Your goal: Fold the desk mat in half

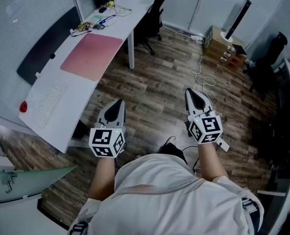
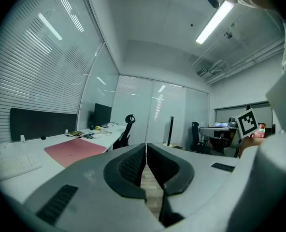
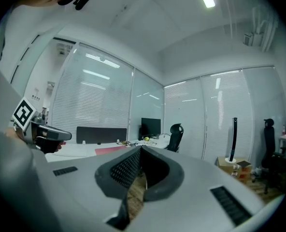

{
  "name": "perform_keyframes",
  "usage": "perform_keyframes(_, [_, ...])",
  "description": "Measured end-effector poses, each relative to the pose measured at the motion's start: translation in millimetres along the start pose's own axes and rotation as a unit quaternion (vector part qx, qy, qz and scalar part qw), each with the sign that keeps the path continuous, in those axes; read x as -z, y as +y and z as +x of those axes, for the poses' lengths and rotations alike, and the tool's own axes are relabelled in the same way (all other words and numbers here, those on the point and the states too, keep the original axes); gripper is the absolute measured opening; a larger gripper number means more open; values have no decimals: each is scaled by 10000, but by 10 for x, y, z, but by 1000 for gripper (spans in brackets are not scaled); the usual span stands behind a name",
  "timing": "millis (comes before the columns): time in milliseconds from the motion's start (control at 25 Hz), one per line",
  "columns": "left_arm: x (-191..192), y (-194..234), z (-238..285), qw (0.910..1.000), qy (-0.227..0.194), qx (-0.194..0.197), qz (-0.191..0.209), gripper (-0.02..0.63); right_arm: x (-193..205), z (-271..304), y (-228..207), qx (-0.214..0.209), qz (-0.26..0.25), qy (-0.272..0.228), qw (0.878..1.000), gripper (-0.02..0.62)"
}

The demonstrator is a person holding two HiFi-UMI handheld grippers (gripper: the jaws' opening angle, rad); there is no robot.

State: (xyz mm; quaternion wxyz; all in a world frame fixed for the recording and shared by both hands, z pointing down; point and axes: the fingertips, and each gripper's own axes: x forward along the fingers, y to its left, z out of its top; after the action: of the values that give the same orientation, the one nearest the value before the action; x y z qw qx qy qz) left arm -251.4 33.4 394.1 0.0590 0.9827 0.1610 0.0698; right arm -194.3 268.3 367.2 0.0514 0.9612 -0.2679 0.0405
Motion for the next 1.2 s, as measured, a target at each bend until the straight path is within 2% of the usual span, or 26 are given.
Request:
perform_keyframes(200, [11, 97, 43, 9999, -29, -68, -80, 20, -10, 91, 44, -126, -83, 29, 9999, 52])
perform_keyframes(480, [-8, 197, 412, 9998, 53, -211, -51, 20, 17, 584, -231, -371, 3, 158, 9992, 52])
perform_keyframes(800, [-187, 553, 1120, 9966, 208, -802, 44, 20, 17, 1619, -588, -972, 182, 177, 9949, 52])
perform_keyframes(1200, [-396, 710, 2278, 9850, 306, -1697, -104, 20, 135, 2897, -1497, -1732, 416, 359, 9833, 52])
